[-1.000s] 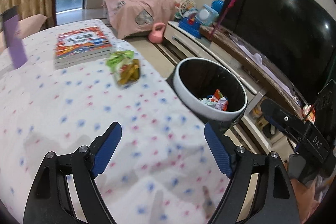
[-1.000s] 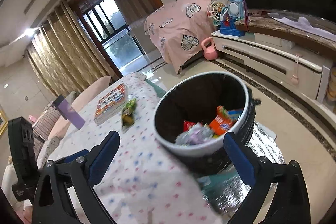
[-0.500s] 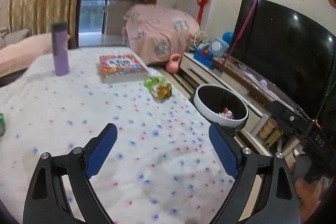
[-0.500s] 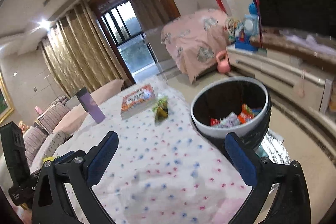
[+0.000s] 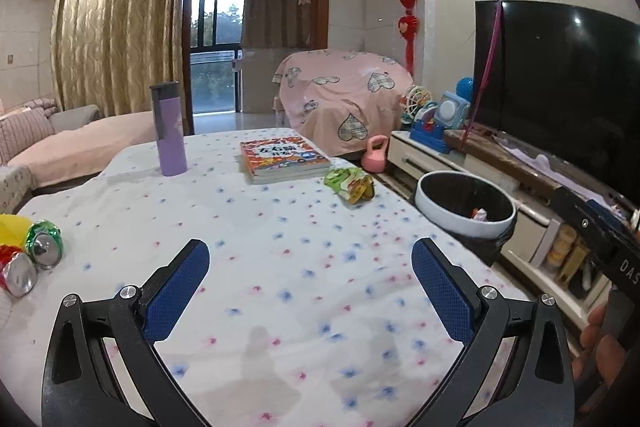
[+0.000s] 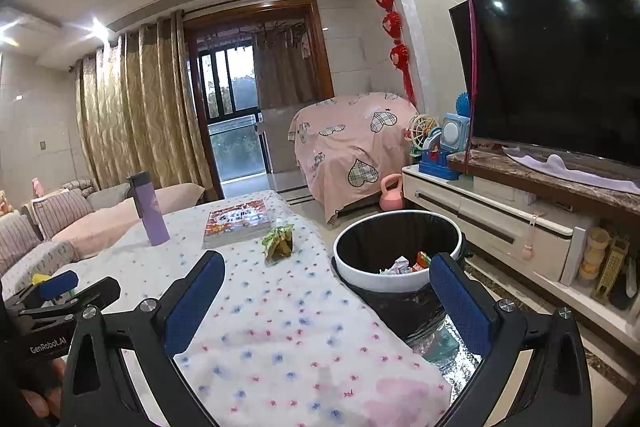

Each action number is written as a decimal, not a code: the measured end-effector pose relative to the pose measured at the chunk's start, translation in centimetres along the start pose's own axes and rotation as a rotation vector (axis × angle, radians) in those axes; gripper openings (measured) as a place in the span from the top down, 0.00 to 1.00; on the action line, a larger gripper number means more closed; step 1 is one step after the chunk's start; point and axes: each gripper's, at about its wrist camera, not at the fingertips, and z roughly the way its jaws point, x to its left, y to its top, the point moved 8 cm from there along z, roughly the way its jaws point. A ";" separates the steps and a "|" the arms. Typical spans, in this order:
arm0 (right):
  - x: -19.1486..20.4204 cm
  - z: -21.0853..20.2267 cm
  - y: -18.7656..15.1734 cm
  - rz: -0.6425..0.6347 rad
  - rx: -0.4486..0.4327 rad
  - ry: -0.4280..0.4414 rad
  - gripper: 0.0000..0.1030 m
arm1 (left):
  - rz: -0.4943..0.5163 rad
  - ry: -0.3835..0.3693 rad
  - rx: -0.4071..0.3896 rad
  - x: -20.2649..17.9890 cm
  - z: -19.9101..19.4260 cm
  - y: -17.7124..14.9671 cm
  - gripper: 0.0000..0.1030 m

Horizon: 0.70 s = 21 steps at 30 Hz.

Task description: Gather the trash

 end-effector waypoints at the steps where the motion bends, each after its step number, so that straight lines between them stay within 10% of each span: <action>1: 0.0 0.2 -0.1 0.000 0.002 -0.003 0.00 | 0.004 0.006 -0.001 0.0 0.0 -0.1 0.00; 21: 0.2 -0.6 -1.2 -0.014 -0.003 0.002 0.00 | 0.032 0.035 -0.036 -0.1 -1.1 0.2 0.00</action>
